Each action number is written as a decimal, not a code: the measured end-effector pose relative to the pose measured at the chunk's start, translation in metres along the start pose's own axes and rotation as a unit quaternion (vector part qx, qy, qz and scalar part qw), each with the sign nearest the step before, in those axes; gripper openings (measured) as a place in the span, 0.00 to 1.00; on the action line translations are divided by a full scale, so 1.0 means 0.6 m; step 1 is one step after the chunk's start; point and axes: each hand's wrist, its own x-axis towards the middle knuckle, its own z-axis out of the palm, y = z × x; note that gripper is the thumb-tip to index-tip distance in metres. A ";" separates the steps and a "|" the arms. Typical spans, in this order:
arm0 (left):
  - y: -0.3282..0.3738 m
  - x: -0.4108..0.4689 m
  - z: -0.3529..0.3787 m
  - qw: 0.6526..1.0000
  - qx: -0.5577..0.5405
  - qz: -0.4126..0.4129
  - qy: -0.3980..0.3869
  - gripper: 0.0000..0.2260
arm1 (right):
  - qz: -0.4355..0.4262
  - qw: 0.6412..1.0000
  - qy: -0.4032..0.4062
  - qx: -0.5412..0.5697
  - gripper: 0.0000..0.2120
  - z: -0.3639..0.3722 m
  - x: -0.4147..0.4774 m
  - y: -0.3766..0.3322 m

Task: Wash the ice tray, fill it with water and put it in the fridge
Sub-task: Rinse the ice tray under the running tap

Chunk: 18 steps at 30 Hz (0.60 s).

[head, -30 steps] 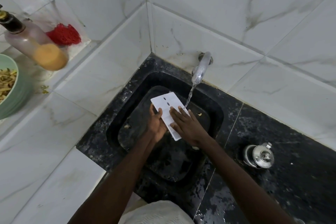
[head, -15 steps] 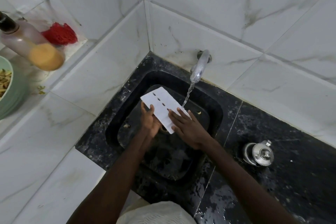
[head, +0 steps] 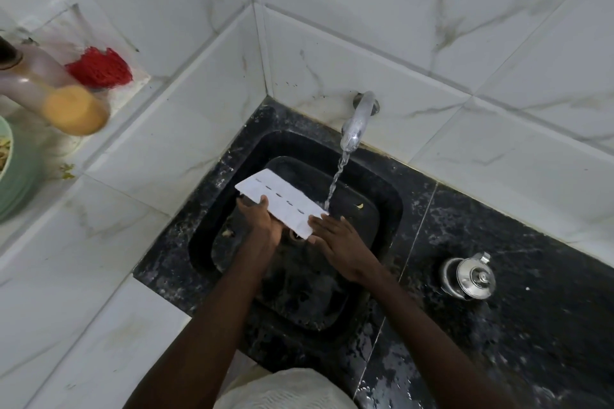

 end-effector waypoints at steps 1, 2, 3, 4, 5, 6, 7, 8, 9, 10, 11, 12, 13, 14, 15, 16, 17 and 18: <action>0.001 0.001 -0.002 0.999 -0.001 0.009 0.036 0.29 | 0.007 0.998 0.024 0.054 0.24 0.003 -0.006 -0.002; -0.001 0.002 -0.003 0.998 0.006 0.024 0.065 0.27 | 0.019 0.992 0.056 0.115 0.22 0.007 -0.010 -0.007; -0.006 0.000 -0.004 0.995 0.023 0.040 0.087 0.26 | 0.046 0.979 0.084 0.180 0.19 0.013 -0.011 -0.015; -0.013 -0.005 -0.005 0.993 0.040 0.048 0.102 0.25 | 0.097 0.961 0.099 0.241 0.18 0.018 -0.009 -0.027; -0.020 -0.012 -0.005 0.992 0.053 0.049 0.107 0.25 | 0.160 0.933 0.099 0.308 0.18 0.024 -0.004 -0.038; -0.027 -0.018 -0.007 0.991 0.065 0.046 0.103 0.25 | 0.221 0.889 0.094 0.390 0.18 0.031 0.003 -0.049; -0.033 -0.023 -0.008 0.992 0.082 0.046 0.090 0.26 | 0.267 0.828 0.093 0.484 0.15 0.036 0.012 -0.062; -0.035 -0.028 -0.008 0.991 0.099 0.048 0.074 0.26 | 0.298 0.760 0.095 0.569 0.11 0.040 0.020 -0.073; -0.036 -0.033 -0.008 0.991 0.107 0.049 0.058 0.27 | 0.314 0.708 0.109 0.623 0.06 0.041 0.028 -0.081; -0.034 -0.036 -0.008 0.993 0.101 0.046 0.044 0.28 | 0.324 0.681 0.129 0.644 0.04 0.040 0.035 -0.085; -0.032 -0.038 -0.011 0.995 0.087 0.035 0.030 0.29 | 0.332 0.659 0.144 0.659 0.07 0.038 0.042 -0.088; -0.028 -0.042 -0.015 0.998 0.066 0.019 0.013 0.30 | 0.338 0.644 0.154 0.669 0.09 0.033 0.046 -0.090; -0.021 -0.045 -0.020 0.999 0.040 0.003 -0.008 0.29 | 0.340 0.630 0.161 0.679 0.10 0.028 0.049 -0.090; -0.013 -0.046 -0.026 0.999 0.011 -0.010 -0.030 0.26 | 0.343 0.621 0.163 0.686 0.11 0.024 0.050 -0.088; -0.006 -0.045 -0.034 0.999 -0.012 -0.022 -0.046 0.23 | 0.345 0.613 0.161 0.692 0.12 0.020 0.049 -0.084; 0.001 -0.043 -0.043 0.998 -0.027 -0.030 -0.052 0.20 | 0.346 0.616 0.150 0.692 0.11 0.015 0.047 -0.078; 0.009 -0.040 -0.052 0.997 -0.028 -0.042 -0.053 0.16 | 0.344 0.623 0.140 0.689 0.12 0.011 0.044 -0.071; 0.016 -0.036 -0.064 0.996 -0.024 -0.061 -0.061 0.14 | 0.340 0.636 0.126 0.681 0.15 0.010 0.040 -0.062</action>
